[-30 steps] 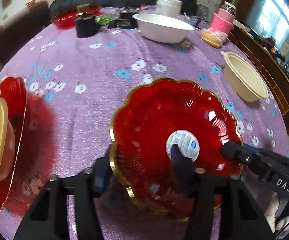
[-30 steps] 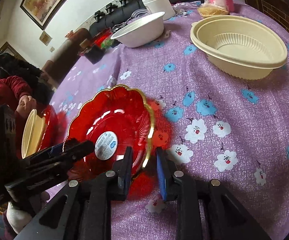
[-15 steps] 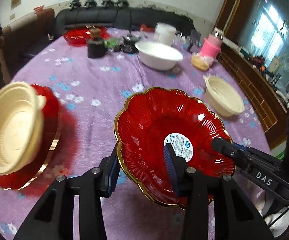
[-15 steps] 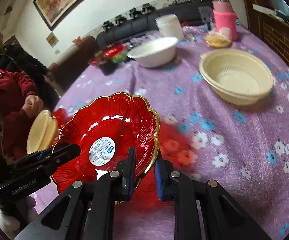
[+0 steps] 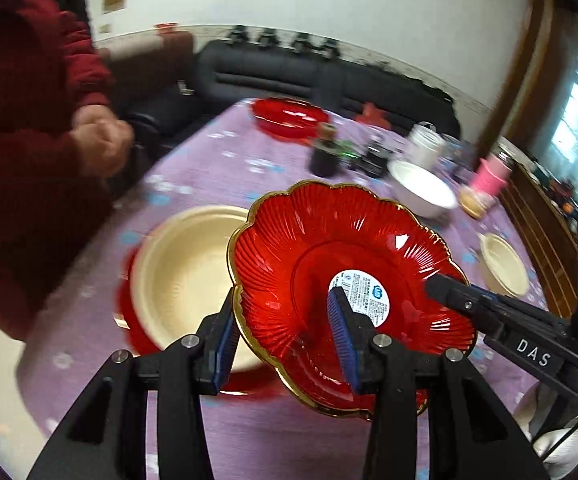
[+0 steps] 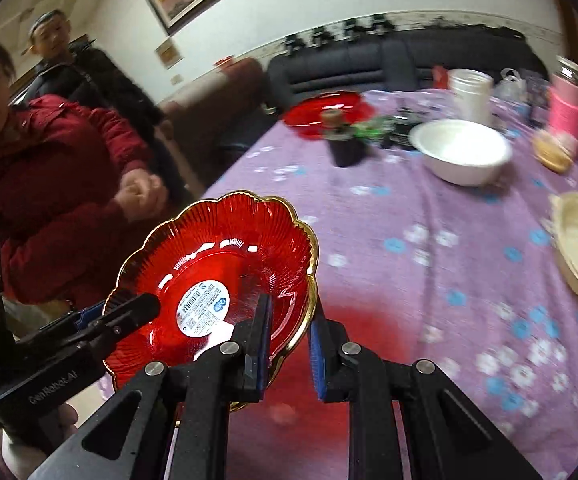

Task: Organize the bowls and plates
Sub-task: 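Carry the red sticker plate over the bowl stack and lower it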

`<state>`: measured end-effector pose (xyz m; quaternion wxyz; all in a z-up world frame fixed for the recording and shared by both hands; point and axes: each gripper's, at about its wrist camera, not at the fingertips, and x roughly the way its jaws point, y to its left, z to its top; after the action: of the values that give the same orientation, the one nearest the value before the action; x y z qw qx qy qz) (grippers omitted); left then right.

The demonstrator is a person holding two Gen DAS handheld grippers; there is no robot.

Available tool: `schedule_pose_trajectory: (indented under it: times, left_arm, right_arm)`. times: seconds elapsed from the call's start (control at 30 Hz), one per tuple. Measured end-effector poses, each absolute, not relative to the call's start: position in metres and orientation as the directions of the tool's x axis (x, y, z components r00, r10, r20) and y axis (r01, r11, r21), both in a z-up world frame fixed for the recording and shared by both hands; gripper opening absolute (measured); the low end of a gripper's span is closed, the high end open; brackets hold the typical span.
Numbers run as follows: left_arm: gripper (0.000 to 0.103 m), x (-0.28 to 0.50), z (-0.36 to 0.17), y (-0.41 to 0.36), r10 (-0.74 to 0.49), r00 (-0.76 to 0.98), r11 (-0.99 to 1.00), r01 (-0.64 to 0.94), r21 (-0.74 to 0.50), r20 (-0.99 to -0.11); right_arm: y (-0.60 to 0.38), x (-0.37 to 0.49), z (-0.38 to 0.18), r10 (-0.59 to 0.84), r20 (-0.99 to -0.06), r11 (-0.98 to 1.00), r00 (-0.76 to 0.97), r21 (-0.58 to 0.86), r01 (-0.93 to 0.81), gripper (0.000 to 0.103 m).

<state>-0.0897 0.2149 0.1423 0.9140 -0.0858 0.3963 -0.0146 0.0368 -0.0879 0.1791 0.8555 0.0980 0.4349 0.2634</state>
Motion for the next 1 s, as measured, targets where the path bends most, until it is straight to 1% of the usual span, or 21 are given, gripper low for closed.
schedule_pose_trajectory:
  times: [0.13, 0.33, 0.43, 0.57, 0.67, 0.77, 0.83, 0.87, 0.93, 0.97, 1.0]
  left_arm:
    - [0.044, -0.082, 0.143, 0.252, -0.045, 0.681, 0.981, -0.109, -0.163, -0.731]
    - [0.044, -0.071, 0.130, 0.287, -0.021, 0.667, 0.974, -0.155, -0.166, -0.745]
    - [0.044, -0.065, 0.117, 0.296, -0.019, 0.649, 0.970, -0.173, -0.171, -0.761]
    - [0.044, -0.056, 0.092, 0.302, -0.030, 0.610, 0.967, -0.182, -0.177, -0.792]
    - [0.045, -0.056, 0.085, 0.299, -0.030, 0.609, 0.970, -0.174, -0.170, -0.793]
    - [0.048, -0.060, 0.084, 0.299, -0.030, 0.617, 0.970, -0.171, -0.171, -0.786]
    - [0.057, -0.063, 0.084, 0.299, -0.024, 0.618, 0.970, -0.175, -0.167, -0.786]
    - [0.059, -0.064, 0.085, 0.299, -0.023, 0.619, 0.970, -0.175, -0.166, -0.785]
    - [0.064, -0.068, 0.087, 0.299, -0.009, 0.625, 0.973, -0.176, -0.152, -0.781]
    - [0.065, -0.069, 0.089, 0.299, -0.004, 0.629, 0.973, -0.177, -0.148, -0.778]
    - [0.067, -0.072, 0.091, 0.300, 0.002, 0.637, 0.973, -0.181, -0.147, -0.771]
  right_arm:
    - [-0.045, 0.047, 0.179, 0.546, -0.706, 0.831, 0.451, 0.388, -0.398, 0.019]
    - [0.001, 0.064, 0.158, 0.544, -0.742, 0.824, 0.392, 0.384, -0.418, 0.019]
    - [0.011, 0.069, 0.147, 0.535, -0.756, 0.827, 0.377, 0.376, -0.418, 0.019]
    - [0.020, 0.070, 0.139, 0.503, -0.765, 0.841, 0.402, 0.326, -0.431, 0.019]
    - [0.021, 0.068, 0.139, 0.488, -0.768, 0.846, 0.415, 0.297, -0.443, 0.019]
    - [0.023, 0.063, 0.139, 0.469, -0.767, 0.851, 0.438, 0.260, -0.456, 0.020]
    - [0.024, 0.060, 0.139, 0.460, -0.764, 0.857, 0.454, 0.246, -0.453, 0.020]
    - [0.024, 0.058, 0.139, 0.461, -0.758, 0.857, 0.461, 0.244, -0.454, 0.021]
    - [0.025, 0.055, 0.141, 0.454, -0.745, 0.860, 0.488, 0.223, -0.459, 0.028]
    - [0.026, 0.052, 0.142, 0.446, -0.740, 0.863, 0.503, 0.207, -0.461, 0.037]
    - [0.027, 0.051, 0.143, 0.441, -0.732, 0.865, 0.519, 0.192, -0.463, 0.042]
